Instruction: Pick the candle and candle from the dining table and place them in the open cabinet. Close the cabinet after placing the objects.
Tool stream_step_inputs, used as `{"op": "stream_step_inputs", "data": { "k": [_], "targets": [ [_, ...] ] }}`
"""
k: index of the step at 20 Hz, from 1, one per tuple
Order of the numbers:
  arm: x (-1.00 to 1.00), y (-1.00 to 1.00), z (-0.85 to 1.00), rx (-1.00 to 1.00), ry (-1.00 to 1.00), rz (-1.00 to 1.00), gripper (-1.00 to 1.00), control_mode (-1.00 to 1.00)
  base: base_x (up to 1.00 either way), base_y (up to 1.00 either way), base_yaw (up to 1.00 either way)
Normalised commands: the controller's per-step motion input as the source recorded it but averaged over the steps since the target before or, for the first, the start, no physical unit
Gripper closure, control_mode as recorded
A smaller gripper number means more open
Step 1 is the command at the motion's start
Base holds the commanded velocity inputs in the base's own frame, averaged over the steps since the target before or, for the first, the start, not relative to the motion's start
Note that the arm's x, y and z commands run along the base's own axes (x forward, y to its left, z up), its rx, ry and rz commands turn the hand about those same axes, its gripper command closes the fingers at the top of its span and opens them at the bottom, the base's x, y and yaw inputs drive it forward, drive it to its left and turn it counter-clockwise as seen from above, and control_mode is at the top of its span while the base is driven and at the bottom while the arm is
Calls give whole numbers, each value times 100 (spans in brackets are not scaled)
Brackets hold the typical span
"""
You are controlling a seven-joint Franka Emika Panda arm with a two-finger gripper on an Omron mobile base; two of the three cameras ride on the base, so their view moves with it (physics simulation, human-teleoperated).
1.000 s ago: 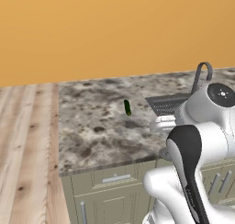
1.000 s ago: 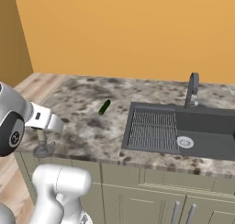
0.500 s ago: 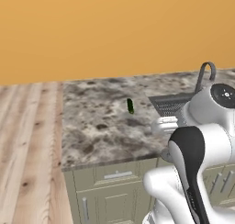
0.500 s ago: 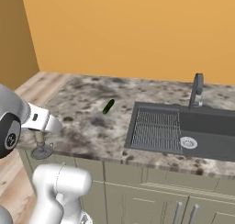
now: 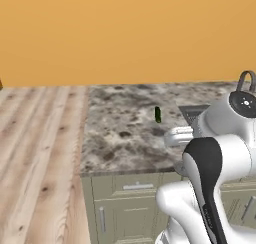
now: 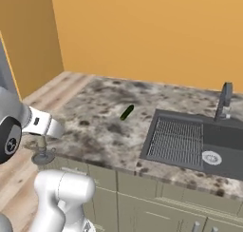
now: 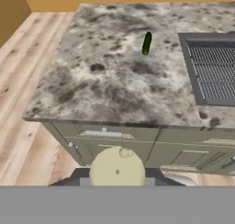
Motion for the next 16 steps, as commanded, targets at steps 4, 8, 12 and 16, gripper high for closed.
{"op": "stream_step_inputs", "data": {
  "k": [4, 8, 12, 16],
  "targets": [
    [0, 0, 0, 0, 0, 0, 100, 100, 0, 0, 39],
    [0, 0, 0, 0, 0, 0, 100, 100, 0, 0, 41],
    [0, 0, 0, 0, 0, 0, 100, 100, 0, 9, 42],
    [0, 0, 0, 0, 0, 0, 100, 100, -9, 3, 42]
  ]
}}
